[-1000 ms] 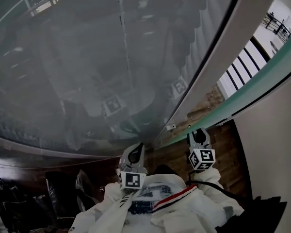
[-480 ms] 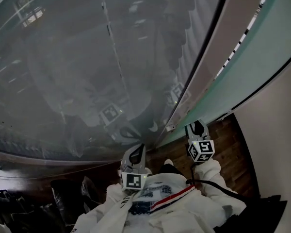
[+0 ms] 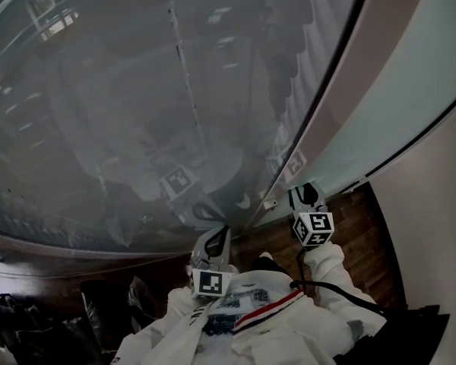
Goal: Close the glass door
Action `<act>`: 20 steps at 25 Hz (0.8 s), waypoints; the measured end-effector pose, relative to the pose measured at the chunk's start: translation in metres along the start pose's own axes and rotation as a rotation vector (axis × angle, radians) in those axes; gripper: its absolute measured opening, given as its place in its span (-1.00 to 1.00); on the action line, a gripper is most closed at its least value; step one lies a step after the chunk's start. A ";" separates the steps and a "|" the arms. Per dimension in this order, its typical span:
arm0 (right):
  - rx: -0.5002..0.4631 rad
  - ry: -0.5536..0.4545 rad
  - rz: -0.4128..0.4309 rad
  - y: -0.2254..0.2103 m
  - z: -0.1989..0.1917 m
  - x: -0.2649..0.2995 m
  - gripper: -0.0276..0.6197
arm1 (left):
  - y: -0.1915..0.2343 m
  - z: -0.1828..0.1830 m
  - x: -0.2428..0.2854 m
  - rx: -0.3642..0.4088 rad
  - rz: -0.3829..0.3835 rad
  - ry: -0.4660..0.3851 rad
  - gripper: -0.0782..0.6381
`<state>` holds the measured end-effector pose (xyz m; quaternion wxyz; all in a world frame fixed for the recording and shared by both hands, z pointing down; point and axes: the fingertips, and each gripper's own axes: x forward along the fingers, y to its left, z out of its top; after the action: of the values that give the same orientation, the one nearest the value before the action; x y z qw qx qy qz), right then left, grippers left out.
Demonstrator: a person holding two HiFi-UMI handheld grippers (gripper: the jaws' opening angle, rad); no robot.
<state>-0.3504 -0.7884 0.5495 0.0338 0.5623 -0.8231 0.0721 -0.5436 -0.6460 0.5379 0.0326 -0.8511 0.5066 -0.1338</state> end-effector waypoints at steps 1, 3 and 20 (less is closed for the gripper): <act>-0.001 0.002 0.002 0.000 0.000 0.001 -0.47 | 0.000 0.000 0.000 -0.001 -0.001 0.002 -0.77; -0.001 0.004 0.005 0.001 -0.001 0.000 -0.46 | -0.001 0.000 0.000 0.001 -0.007 0.005 -0.77; -0.003 0.046 0.020 0.012 -0.007 0.009 -0.45 | -0.002 -0.021 0.003 -0.003 -0.040 0.058 -0.77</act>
<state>-0.3654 -0.7910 0.5563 0.0528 0.5524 -0.8276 0.0844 -0.5457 -0.6457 0.5588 0.0139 -0.8569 0.4904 -0.1581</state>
